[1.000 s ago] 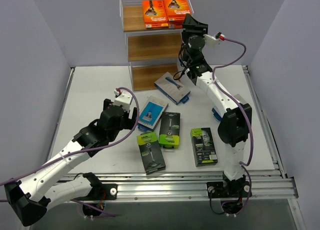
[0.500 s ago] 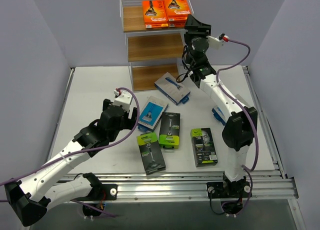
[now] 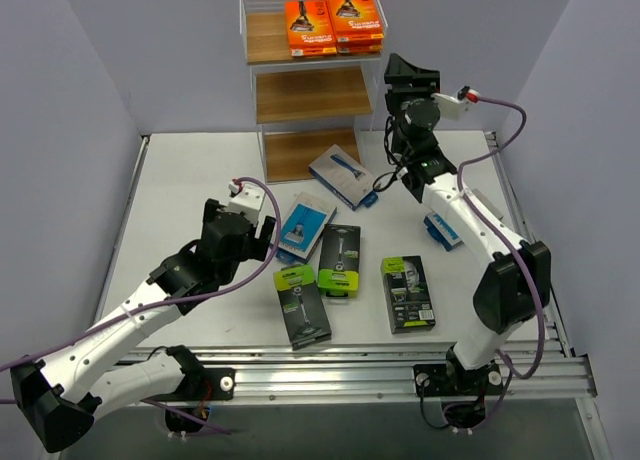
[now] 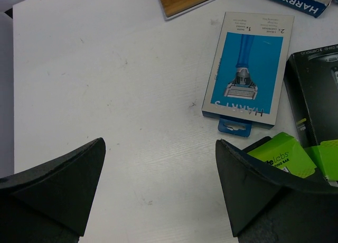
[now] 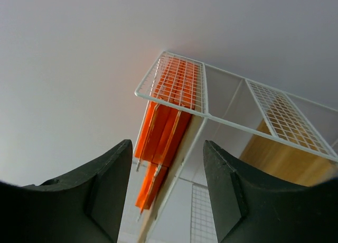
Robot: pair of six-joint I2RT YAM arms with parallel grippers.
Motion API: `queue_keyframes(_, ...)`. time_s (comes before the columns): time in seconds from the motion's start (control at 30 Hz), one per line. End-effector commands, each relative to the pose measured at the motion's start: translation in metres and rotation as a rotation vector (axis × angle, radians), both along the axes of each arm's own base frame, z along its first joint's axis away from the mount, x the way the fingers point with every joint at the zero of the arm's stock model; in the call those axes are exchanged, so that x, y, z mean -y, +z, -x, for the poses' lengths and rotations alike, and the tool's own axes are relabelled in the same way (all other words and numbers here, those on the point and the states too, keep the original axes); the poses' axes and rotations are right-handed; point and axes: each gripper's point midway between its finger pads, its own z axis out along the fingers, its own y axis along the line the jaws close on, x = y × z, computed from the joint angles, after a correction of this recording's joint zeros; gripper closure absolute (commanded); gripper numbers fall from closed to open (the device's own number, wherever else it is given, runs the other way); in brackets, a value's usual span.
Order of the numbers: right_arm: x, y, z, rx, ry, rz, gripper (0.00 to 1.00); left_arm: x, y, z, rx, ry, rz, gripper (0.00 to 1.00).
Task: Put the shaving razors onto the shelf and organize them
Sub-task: Place the shaving razor onto shelf, then grab a shaving razor with the right arm
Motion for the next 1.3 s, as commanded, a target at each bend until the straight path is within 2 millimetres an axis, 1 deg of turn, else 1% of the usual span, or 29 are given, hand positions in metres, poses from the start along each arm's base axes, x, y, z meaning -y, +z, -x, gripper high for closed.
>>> queue_keyframes(0.0, 0.016, 0.033, 0.037, 0.071, 0.006, 0.045, 0.48, -0.005, 0.013, -0.006, 0.061, 0.034, -0.006, 0.06)
queue_keyframes(0.03, 0.015, 0.024, 0.047, 0.052, 0.031, 0.076, 0.48, -0.007, 0.013, -0.006, 0.064, 0.041, -0.012, 0.06)
queue_keyframes(0.1, 0.015, 0.007, 0.057, 0.014, 0.046, 0.14, 0.48, -0.01, 0.012, -0.008, 0.069, 0.057, -0.034, 0.06)
queue_keyframes(0.13, 0.014, -0.009, 0.067, -0.015, 0.073, 0.197, 0.48, -0.015, 0.013, -0.009, 0.077, 0.079, -0.044, 0.06)
queue_keyframes(0.17, 0.014, -0.026, 0.071, -0.062, 0.083, 0.234, 0.47, -0.018, 0.014, -0.009, 0.082, 0.089, -0.055, 0.06)
queue_keyframes(0.2, 0.014, -0.036, 0.077, -0.083, 0.096, 0.263, 0.47, -0.019, 0.014, -0.009, 0.085, 0.095, -0.058, 0.06)
queue_keyframes(0.23, 0.016, -0.05, 0.088, -0.11, 0.108, 0.316, 0.47, -0.021, 0.016, -0.01, 0.093, 0.102, -0.06, 0.06)
queue_keyframes(0.27, 0.015, -0.067, 0.092, -0.157, 0.129, 0.359, 0.46, -0.022, 0.017, -0.009, 0.098, 0.103, -0.059, 0.06)
queue_keyframes(0.3, 0.013, -0.075, 0.099, -0.173, 0.15, 0.389, 0.46, -0.023, 0.016, -0.009, 0.099, 0.105, -0.059, 0.06)
queue_keyframes(0.33, 0.015, -0.076, 0.11, -0.175, 0.165, 0.413, 0.46, -0.023, 0.016, -0.009, 0.101, 0.105, -0.059, 0.06)
queue_keyframes(0.37, 0.015, -0.091, 0.116, -0.215, 0.185, 0.457, 0.45, -0.024, 0.017, -0.01, 0.109, 0.11, -0.058, 0.06)
queue_keyframes(0.4, 0.011, -0.109, 0.124, -0.243, 0.229, 0.493, 0.45, -0.024, 0.017, -0.01, 0.11, 0.113, -0.059, 0.06)
queue_keyframes(0.43, 0.012, -0.107, 0.136, -0.231, 0.246, 0.512, 0.45, -0.024, 0.016, -0.01, 0.109, 0.114, -0.061, 0.06)
queue_keyframes(0.47, 0.013, -0.119, 0.142, -0.267, 0.265, 0.549, 0.44, -0.024, 0.014, -0.011, 0.108, 0.118, -0.069, 0.06)
queue_keyframes(0.5, 0.008, -0.132, 0.151, -0.282, 0.311, 0.572, 0.44, -0.024, 0.014, -0.011, 0.106, 0.123, -0.071, 0.06)
queue_keyframes(0.53, 0.007, -0.132, 0.161, -0.27, 0.339, 0.584, 0.44, -0.025, 0.014, -0.012, 0.104, 0.124, -0.075, 0.06)
queue_keyframes(0.63, -0.007, -0.158, 0.186, -0.286, 0.476, 0.648, 0.44, -0.024, 0.009, -0.012, 0.091, 0.129, -0.097, 0.06)
queue_keyframes(0.73, -0.01, -0.189, 0.205, -0.345, 0.563, 0.722, 0.44, -0.027, 0.009, -0.013, 0.092, 0.147, -0.108, 0.06)
queue_keyframes(0.77, -0.01, -0.202, 0.21, -0.382, 0.586, 0.748, 0.43, -0.028, 0.008, -0.013, 0.089, 0.148, -0.112, 0.06)
queue_keyframes(0.8, -0.009, -0.209, 0.213, -0.4, 0.598, 0.765, 0.42, -0.027, 0.008, -0.013, 0.089, 0.145, -0.112, 0.06)
queue_keyframes(0.83, -0.01, -0.223, 0.218, -0.426, 0.625, 0.783, 0.42, -0.027, 0.007, -0.012, 0.086, 0.143, -0.114, 0.06)
queue_keyframes(1.0, -0.019, -0.261, 0.229, -0.479, 0.743, 0.849, 0.4, -0.021, 0.002, -0.015, 0.068, 0.128, -0.125, 0.06)
queue_keyframes(1.13, -0.019, -0.273, 0.228, -0.504, 0.762, 0.878, 0.39, -0.018, -0.002, -0.016, 0.052, 0.121, -0.136, 0.06)
queue_keyframes(1.23, -0.021, -0.276, 0.226, -0.497, 0.769, 0.88, 0.38, -0.016, -0.006, -0.017, 0.047, 0.118, -0.143, 0.06)
queue_keyframes(1.27, -0.021, -0.273, 0.222, -0.485, 0.752, 0.874, 0.38, -0.016, -0.007, -0.018, 0.043, 0.118, -0.147, 0.06)
